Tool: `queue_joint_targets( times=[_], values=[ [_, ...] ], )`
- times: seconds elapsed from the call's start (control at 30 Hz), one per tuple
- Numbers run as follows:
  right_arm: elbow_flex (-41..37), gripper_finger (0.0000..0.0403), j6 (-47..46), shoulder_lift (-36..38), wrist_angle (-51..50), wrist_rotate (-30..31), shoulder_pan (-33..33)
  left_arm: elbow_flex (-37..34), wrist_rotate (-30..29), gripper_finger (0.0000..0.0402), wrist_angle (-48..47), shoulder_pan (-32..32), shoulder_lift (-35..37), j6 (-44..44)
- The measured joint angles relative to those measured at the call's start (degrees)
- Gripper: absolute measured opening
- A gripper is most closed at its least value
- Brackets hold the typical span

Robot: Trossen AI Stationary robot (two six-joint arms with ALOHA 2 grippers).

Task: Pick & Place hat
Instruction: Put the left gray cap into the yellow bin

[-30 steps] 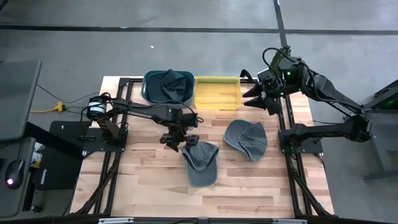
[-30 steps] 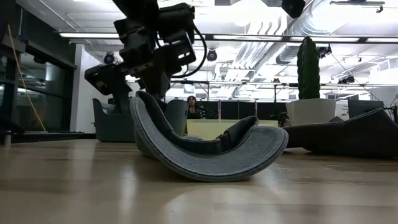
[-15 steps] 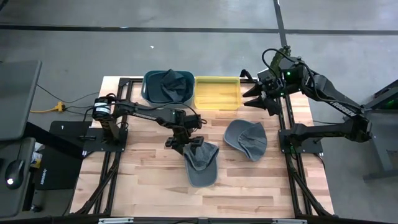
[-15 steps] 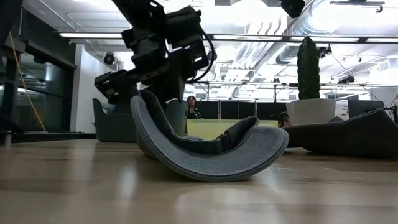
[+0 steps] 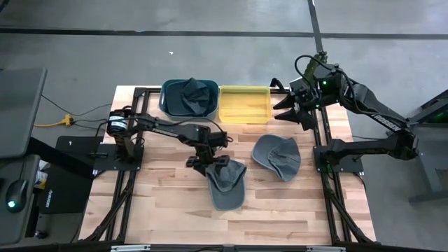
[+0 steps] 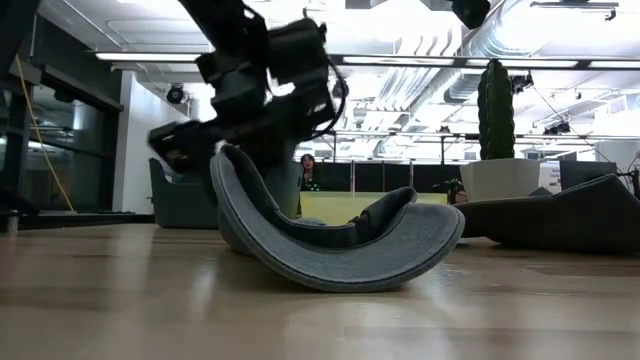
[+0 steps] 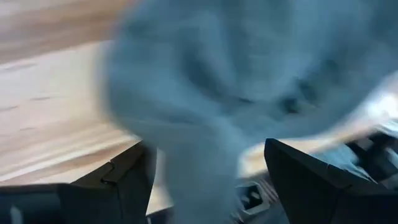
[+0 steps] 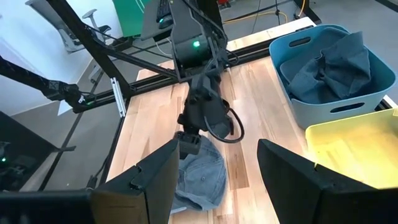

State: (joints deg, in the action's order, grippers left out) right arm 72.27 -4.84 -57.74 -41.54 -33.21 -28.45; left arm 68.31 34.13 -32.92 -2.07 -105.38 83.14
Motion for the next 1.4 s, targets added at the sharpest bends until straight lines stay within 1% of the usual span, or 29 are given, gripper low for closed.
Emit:
queue_joint_targets(
  times=[0.2,0.27,0.33,0.47,0.73,0.87,0.9,1.13,1.4],
  values=[
    [0.0,0.0211,0.42,0.01,-0.21,0.02,0.0,0.09,-0.27,0.0271,0.61,0.75,0.02,0.71],
    [0.0,0.0211,0.59,0.02,-0.22,0.0,0.0,0.11,-1.25,0.0263,0.59,0.69,0.07,0.8],
    [0.0,0.0211,0.75,0.01,-0.22,0.0,0.0,0.11,-1.93,0.0247,0.42,0.62,0.07,0.98],
    [0.0,0.0211,0.83,0.0,-0.31,0.0,-0.02,0.14,-2.35,0.0197,1.25,0.63,0.07,0.99],
    [0.0,0.0211,1.07,0.0,-0.35,0.0,0.0,0.14,-4.41,0.0069,1.93,1.04,0.07,0.99],
    [0.0,0.0211,1.27,0.0,-0.47,0.0,0.0,0.14,-4.3,0.0012,1.94,1.64,0.07,-0.09],
    [0.0,0.0211,1.27,0.0,-0.48,0.0,0.0,0.14,-4.36,0.0006,1.99,1.78,0.07,-0.25],
    [0.0,0.0211,1.31,0.01,-0.53,0.0,0.0,0.14,-3.92,0.0001,2.38,1.73,0.07,-3.6],
    [0.0,0.0211,1.92,0.01,-1.31,0.0,0.0,0.14,-6.51,0.0,1.7,1.73,0.86,-6.04]
  ],
)
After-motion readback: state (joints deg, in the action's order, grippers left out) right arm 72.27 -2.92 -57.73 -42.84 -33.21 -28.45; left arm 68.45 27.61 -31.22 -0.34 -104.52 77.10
